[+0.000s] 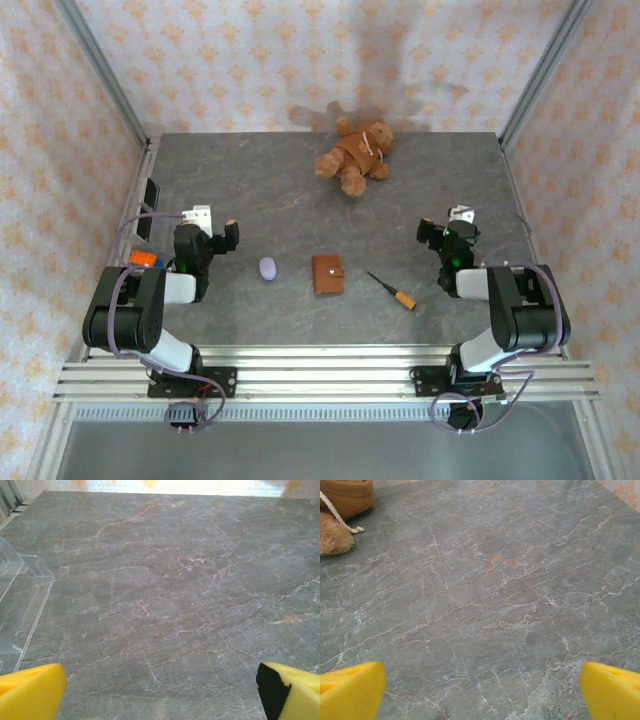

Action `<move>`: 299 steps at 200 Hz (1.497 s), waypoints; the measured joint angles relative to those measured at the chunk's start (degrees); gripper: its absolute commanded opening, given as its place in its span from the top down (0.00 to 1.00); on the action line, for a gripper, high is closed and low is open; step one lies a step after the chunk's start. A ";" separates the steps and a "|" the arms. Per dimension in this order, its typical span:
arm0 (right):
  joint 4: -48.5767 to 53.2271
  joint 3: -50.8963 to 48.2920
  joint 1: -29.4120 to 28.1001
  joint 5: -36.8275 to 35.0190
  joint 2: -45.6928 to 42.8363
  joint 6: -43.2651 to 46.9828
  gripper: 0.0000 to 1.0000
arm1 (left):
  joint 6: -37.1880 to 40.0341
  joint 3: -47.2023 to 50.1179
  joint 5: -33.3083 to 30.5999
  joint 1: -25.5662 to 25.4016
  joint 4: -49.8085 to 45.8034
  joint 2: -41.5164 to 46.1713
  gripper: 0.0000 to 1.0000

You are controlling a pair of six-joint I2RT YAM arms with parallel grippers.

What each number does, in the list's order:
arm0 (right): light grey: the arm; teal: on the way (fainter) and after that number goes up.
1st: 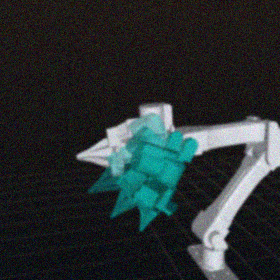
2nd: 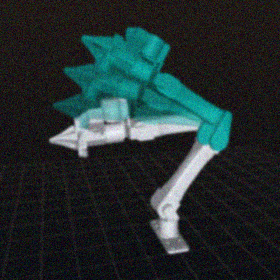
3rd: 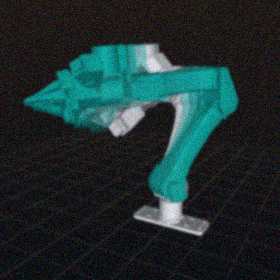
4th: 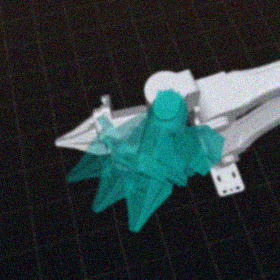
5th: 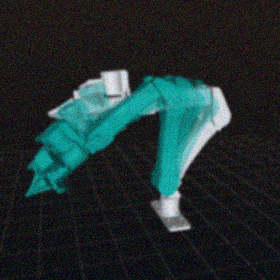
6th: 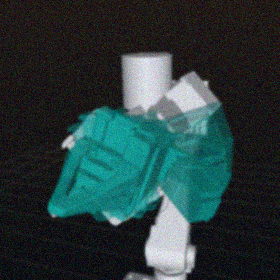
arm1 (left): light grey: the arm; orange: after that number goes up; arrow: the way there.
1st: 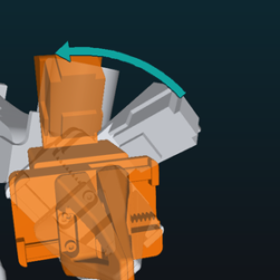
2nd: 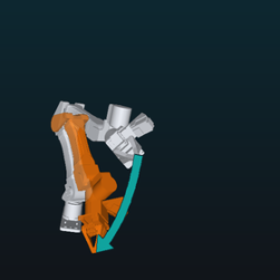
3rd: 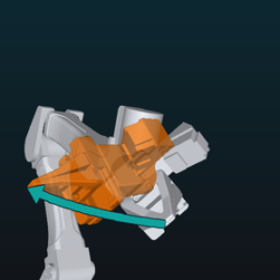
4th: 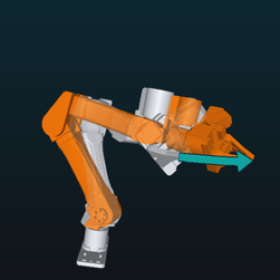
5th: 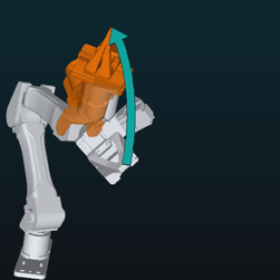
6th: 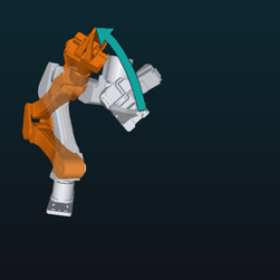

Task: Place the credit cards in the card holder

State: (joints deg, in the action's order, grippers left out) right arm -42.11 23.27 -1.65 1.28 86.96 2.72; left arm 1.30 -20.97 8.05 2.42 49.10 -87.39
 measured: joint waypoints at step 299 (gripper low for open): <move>24.57 8.26 0.00 -10.67 -17.11 -11.32 0.01 | 0.98 2.58 -3.06 -3.78 -6.49 23.85 0.01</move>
State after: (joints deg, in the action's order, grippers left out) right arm -17.54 31.53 -1.65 -9.39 69.84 -8.60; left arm 2.28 -18.39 4.99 -1.37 42.61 -63.55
